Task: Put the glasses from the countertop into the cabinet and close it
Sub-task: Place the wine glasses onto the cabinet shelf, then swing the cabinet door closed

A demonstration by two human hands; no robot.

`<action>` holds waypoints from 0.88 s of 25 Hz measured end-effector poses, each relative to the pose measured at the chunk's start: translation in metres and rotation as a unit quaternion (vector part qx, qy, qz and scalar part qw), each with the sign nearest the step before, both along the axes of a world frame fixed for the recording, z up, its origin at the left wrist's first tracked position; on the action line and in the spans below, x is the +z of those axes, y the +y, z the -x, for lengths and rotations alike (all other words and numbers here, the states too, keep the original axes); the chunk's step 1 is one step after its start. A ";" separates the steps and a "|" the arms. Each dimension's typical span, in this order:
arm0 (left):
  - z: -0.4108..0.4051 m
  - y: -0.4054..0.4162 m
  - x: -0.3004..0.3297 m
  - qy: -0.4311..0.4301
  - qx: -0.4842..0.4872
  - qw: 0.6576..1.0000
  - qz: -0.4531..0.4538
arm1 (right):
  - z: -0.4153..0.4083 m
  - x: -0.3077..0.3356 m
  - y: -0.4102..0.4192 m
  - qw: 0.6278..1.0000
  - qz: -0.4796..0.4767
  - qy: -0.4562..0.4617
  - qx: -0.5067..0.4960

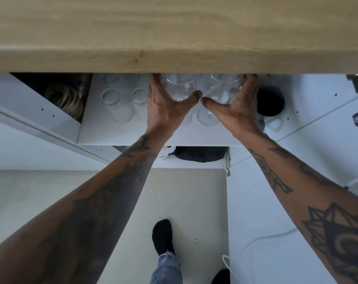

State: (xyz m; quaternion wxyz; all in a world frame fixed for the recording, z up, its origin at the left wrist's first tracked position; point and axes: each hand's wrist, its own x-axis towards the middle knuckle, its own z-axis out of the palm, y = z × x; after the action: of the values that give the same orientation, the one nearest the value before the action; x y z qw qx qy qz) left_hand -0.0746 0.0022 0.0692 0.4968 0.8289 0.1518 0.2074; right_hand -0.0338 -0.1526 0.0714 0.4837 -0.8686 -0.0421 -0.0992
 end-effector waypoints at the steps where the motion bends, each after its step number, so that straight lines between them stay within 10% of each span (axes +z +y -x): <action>1: 0.001 0.001 0.000 0.017 -0.004 1.000 -0.004 | 0.002 0.001 -0.003 1.000 0.007 0.012 0.007; 22: 0.258 -0.025 0.109 0.328 0.016 0.945 0.015 | 0.172 0.172 -0.104 0.958 0.207 0.193 0.048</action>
State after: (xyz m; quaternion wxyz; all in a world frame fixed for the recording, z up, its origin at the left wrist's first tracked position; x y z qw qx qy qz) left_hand -0.3325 -0.0228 0.1782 0.4288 0.8408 0.3229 -0.0701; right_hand -0.2059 -0.2566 0.2432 0.2960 -0.9494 -0.0091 0.1044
